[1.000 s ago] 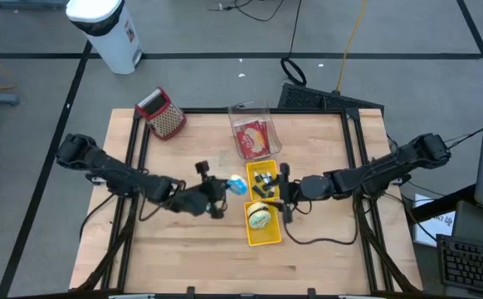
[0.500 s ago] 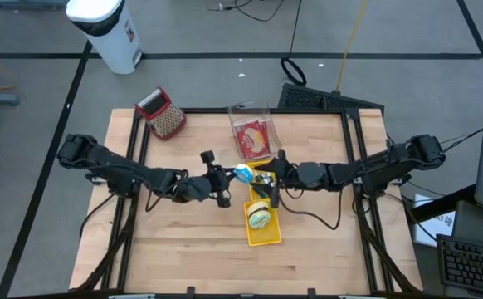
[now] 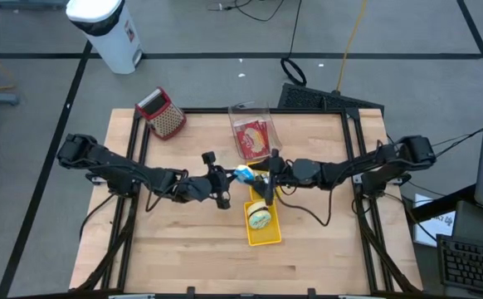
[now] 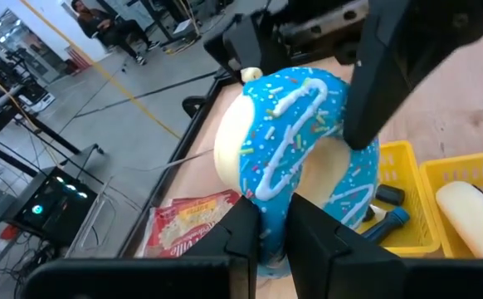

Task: Pick & Place Food Item
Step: Put the blue doughnut into the bottom yellow bin

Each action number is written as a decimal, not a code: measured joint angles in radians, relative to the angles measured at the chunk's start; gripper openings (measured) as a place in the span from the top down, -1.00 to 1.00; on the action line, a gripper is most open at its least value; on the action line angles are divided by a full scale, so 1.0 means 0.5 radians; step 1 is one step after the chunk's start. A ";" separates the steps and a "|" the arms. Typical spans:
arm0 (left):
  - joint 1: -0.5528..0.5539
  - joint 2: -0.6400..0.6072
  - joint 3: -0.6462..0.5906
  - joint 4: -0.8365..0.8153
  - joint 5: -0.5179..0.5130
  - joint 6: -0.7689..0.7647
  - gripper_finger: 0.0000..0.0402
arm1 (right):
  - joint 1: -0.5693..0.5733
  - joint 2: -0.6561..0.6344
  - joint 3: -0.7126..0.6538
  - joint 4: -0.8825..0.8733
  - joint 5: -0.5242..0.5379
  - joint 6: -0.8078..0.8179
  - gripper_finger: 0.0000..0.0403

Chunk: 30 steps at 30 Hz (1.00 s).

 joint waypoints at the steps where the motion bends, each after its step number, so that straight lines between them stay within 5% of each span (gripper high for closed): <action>1: 0.000 0.000 0.000 0.000 0.001 0.000 0.77 | 0.000 -0.014 0.000 -0.006 0.000 -0.007 -0.15; 19: 0.000 0.000 0.000 -0.006 0.005 -0.099 0.77 | 0.002 -0.095 0.001 -0.108 -0.005 -0.047 0.82; 22: 0.010 -0.002 0.000 -0.032 0.199 -0.283 0.75 | 0.003 -0.095 0.001 -0.114 -0.009 -0.066 0.91; 25: 0.045 -0.022 0.003 -0.037 0.475 -0.462 0.61 | 0.003 -0.095 0.001 -0.120 -0.013 -0.119 0.93; 30: 0.043 -0.111 0.085 -0.187 0.593 -0.501 0.22 | 0.000 -0.100 0.001 -0.110 -0.009 -0.156 0.90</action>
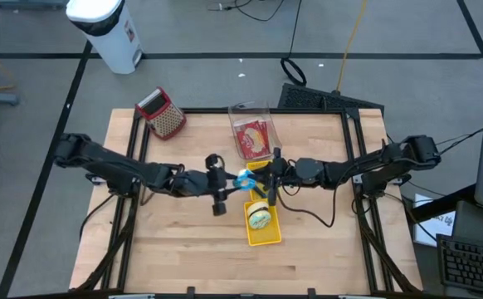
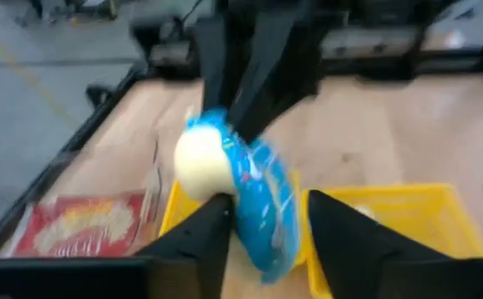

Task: Pick & Place Food Item
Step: Put the blue doughnut into the bottom yellow bin

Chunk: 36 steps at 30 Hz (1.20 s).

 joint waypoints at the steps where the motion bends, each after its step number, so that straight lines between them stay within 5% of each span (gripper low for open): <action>1: -0.008 -0.031 0.021 -0.018 0.009 0.015 0.14 | 0.000 -0.013 0.000 -0.007 0.000 0.001 0.90; 5: -0.035 -0.174 0.059 -0.107 0.015 0.072 -0.12 | -0.001 -0.073 0.000 -0.055 -0.137 -0.012 0.91; 14: -0.078 -0.355 0.052 -0.378 -0.007 -0.044 -0.38 | 0.080 -0.261 -0.001 -0.383 -0.864 0.082 0.92; 27: -0.035 -0.222 0.050 -0.398 -0.029 -0.079 -0.30 | 0.414 0.071 0.001 -0.694 -0.880 -0.001 0.92; 36: 0.002 -0.187 0.049 -0.396 -0.020 -0.096 -0.32 | 0.432 0.170 -0.002 -0.694 -0.874 -0.033 0.92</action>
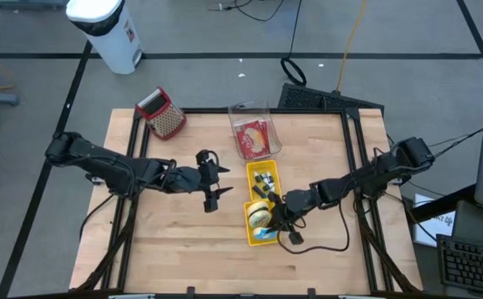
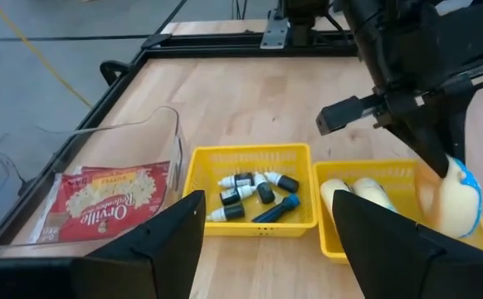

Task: Pick & Place Food Item
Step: Put the blue doughnut into the bottom yellow bin

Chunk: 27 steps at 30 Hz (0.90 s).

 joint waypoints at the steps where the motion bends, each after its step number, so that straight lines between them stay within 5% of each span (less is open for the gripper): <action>1: 0.000 0.000 0.000 0.000 0.001 0.000 -0.33 | 0.000 0.000 0.000 -0.003 0.000 -0.015 0.92; 11: 0.000 0.000 0.000 -0.002 0.006 0.002 -0.34 | 0.002 0.001 0.001 -0.104 0.246 -0.143 0.71; 27: -0.008 -0.004 -0.001 -0.001 0.008 0.013 -0.34 | 0.005 -0.111 0.002 -0.114 0.264 -0.169 -0.03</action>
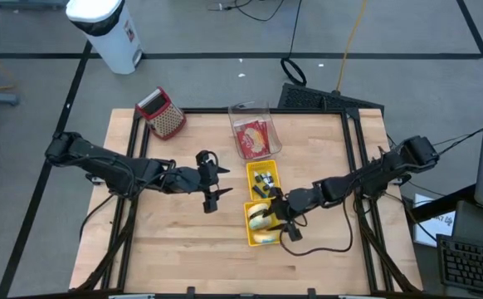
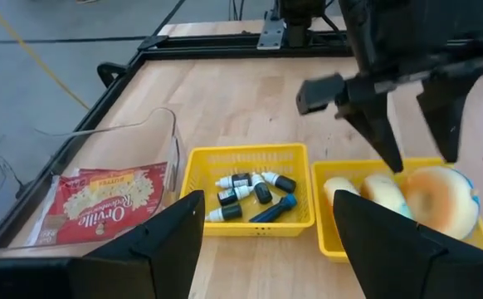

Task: Pick & Place Food Item
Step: Put the blue doughnut into the bottom yellow bin

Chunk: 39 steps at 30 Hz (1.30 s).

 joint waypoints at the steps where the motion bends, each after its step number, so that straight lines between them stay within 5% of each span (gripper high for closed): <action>1: 0.000 -0.001 0.000 0.000 0.000 0.001 -0.34 | -0.002 -0.024 0.000 0.009 0.003 0.000 -0.05; 10: -0.008 -0.031 -0.002 -0.036 0.005 0.048 -0.34 | 0.118 -0.139 0.001 -0.088 0.059 -0.063 -0.06; 18: -0.007 -0.032 -0.002 -0.085 0.002 0.055 -0.34 | 0.306 0.020 0.001 -0.122 0.616 -0.160 -0.09; 28: -0.007 -0.031 -0.002 -0.041 -0.001 0.053 -0.34 | 0.460 0.035 0.000 -0.113 0.592 0.006 -0.10; 39: -0.006 -0.031 -0.002 -0.035 -0.002 0.052 -0.34 | 0.365 0.182 -0.001 -0.042 0.581 -0.021 -0.09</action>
